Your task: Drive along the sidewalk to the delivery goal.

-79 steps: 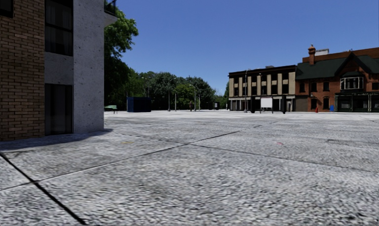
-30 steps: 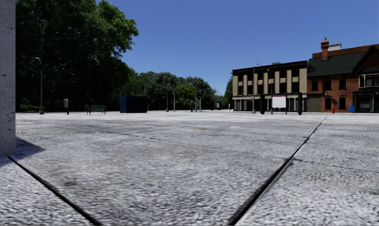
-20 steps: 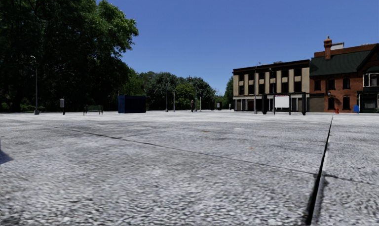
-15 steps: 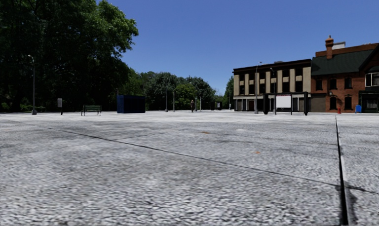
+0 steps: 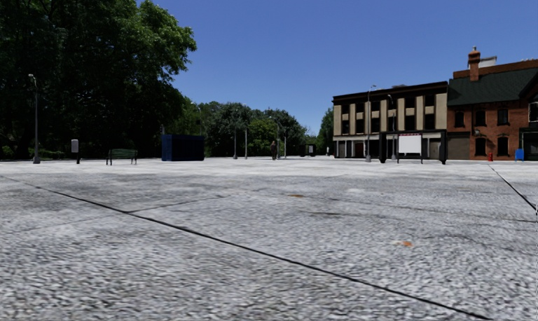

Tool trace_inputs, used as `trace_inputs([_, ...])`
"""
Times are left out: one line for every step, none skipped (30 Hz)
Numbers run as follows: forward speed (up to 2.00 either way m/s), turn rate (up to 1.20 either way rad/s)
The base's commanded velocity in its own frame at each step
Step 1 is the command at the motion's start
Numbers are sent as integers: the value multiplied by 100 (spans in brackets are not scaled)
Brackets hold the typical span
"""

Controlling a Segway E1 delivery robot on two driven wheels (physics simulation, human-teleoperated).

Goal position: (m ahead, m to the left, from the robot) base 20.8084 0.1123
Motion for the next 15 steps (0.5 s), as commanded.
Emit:
trace_inputs([200, 0])
trace_inputs([200, 0])
trace_inputs([200, 0])
trace_inputs([200, 0])
trace_inputs([200, 0])
trace_inputs([200, 0])
trace_inputs([200, 0])
trace_inputs([200, 0])
trace_inputs([200, 0])
trace_inputs([200, 0])
trace_inputs([200, 0])
trace_inputs([200, 0])
trace_inputs([200, 0])
trace_inputs([200, 0])
trace_inputs([200, 0])
